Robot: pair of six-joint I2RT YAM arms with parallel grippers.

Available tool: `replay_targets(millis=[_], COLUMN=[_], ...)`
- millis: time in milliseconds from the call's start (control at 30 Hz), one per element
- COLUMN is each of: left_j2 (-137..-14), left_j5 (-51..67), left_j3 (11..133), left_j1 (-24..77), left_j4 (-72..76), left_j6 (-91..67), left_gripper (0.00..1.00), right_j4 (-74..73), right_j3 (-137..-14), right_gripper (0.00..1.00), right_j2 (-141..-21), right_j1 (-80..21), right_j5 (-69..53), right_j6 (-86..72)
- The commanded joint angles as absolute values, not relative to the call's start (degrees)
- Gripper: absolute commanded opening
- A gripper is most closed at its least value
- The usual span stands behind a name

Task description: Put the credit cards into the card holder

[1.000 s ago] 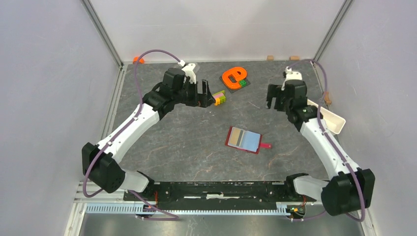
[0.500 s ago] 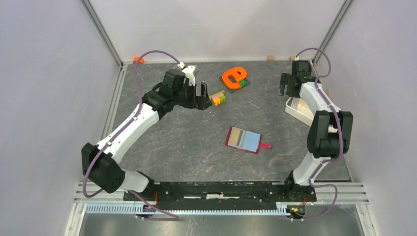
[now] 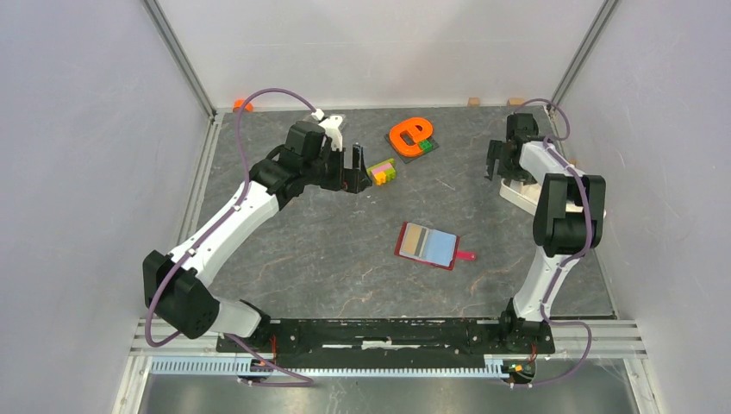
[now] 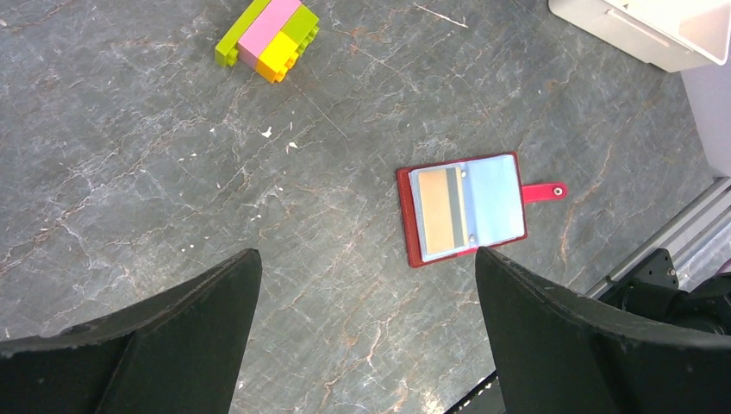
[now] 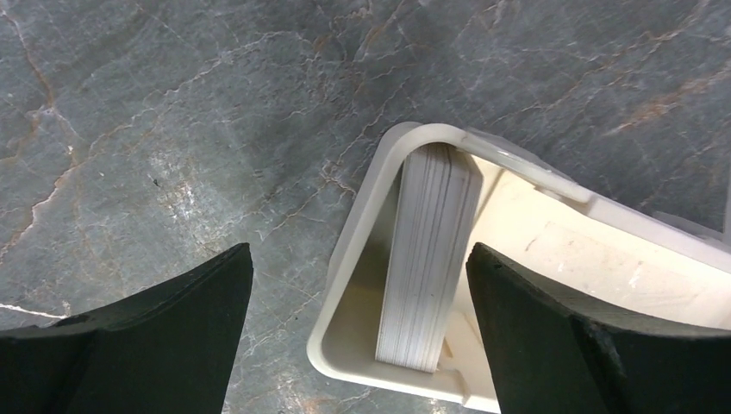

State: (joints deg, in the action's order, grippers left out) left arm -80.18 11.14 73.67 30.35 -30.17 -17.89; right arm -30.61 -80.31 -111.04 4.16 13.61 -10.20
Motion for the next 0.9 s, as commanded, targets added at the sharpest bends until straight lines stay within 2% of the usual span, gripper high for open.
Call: replay_targets(millis=[0,600,767,867], left_j2=[-79.13,-78.62,-78.56,-78.58], left_j5=[13.22,13.27,13.45,13.51], left_j3=[74.39,74.36,74.32,74.29], left_j1=[30.13,30.06,30.06,30.07], left_j4=[-29.09,-29.1,-29.09,-29.09], left_j6=[-16.61,-16.79,-16.79,-16.79], left_gripper=[1.0,1.0,1.0,1.0], right_j4=[-29.66,-29.53,-29.87,-29.81], right_j3=[-81.65,-83.17,-82.84,-81.96], right_gripper=[0.98,0.94,0.85,0.76], right_j2=[-111.97,-107.08,-106.79,-106.08], right_j1=[4.39,4.48,4.48,4.53], right_j5=[10.77,7.2,7.21,7.91], right_j6=[-12.39,-14.37,-14.39,-14.37])
